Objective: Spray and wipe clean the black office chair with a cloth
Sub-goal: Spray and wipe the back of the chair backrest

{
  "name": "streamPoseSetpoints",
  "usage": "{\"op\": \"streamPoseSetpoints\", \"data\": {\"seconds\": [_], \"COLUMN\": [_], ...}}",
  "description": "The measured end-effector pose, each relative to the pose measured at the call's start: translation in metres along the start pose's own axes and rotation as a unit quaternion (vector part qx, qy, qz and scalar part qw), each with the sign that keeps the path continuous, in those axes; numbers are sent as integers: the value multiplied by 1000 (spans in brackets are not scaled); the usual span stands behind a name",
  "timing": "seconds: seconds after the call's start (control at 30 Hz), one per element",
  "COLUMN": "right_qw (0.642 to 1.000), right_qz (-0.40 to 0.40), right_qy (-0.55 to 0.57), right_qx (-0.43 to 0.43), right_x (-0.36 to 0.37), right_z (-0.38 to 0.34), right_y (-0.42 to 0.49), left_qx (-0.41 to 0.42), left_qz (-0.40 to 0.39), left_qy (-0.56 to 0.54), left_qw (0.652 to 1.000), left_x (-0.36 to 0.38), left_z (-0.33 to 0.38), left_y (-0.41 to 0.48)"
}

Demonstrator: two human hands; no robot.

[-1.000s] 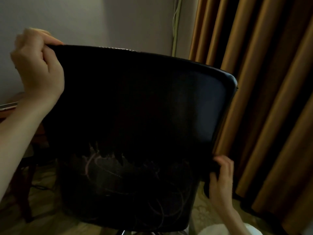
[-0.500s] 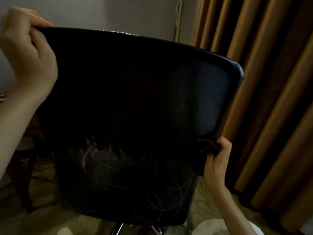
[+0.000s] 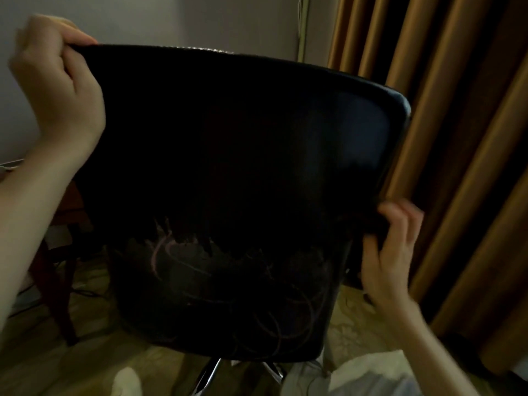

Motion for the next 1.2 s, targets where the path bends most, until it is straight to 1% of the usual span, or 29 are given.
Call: {"op": "streamPoseSetpoints", "data": {"seconds": [0.03,0.07,0.1,0.2,0.27,0.37,0.47,0.53,0.57,0.6,0.63,0.67,0.73,0.77,0.87,0.93,1.0,1.07,1.13,1.2], "right_qw": [998,992,985,979,977,968,947,937,934,935,942,954,975,980,975,975,978,972,953,919], "right_qz": [33,59,80,80,62,-22,-138,-207,-228,-231,-217,-185,-89,-43,66,81,49,-4,-78,-177], "right_qy": [-26,-61,-91,-124,-140,-165,-212,-210,-204,-195,-180,-163,-128,-109,-95,-101,-116,-137,-149,-170], "right_qx": [-51,-92,-119,-140,-151,-189,-196,-190,-188,-188,-183,-173,-156,-159,-189,-180,-164,-191,-254,-308], "right_x": [0,3,8,31,45,60,61,57,55,53,51,48,40,36,33,45,66,87,101,106], "right_z": [-16,-27,-33,-27,-5,31,61,68,66,61,55,47,26,11,-33,-46,-41,-23,-3,13], "right_y": [26,48,65,70,31,-63,-148,-178,-180,-175,-164,-145,-88,-55,24,42,23,-30,-99,-160], "left_qx": [-28,-38,-12,31,29,49,68,70,68,68,68,65,65,65,63,67,68,65,66,67], "left_qz": [-8,-5,13,34,41,46,58,70,71,68,65,61,59,60,71,76,75,73,77,78], "left_qy": [3,-3,-13,-40,-41,-67,-80,-85,-86,-84,-84,-85,-89,-90,-94,-100,-104,-105,-103,-105], "left_qw": [1000,999,1000,998,998,996,993,991,991,992,992,992,992,992,991,990,989,990,990,989], "left_x": [1,2,2,-1,3,1,-2,-3,-3,-3,-3,-4,-6,-6,-6,-6,-5,-3,-2,-2], "left_z": [-1,0,1,5,3,7,15,19,18,19,18,16,16,16,19,16,13,11,12,12], "left_y": [0,-1,-1,-3,1,-1,-4,-5,-5,-5,-5,-5,-5,-4,-4,-5,-4,-3,-4,-4]}}
Point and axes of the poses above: each hand's wrist, its own y-axis towards the middle knuckle, its own x-axis out of the palm, z = x × y, the point moved 7 cm from there along y, towards the middle knuckle, and after that the axes turned 9 degrees about z, right-handed, at the moved point
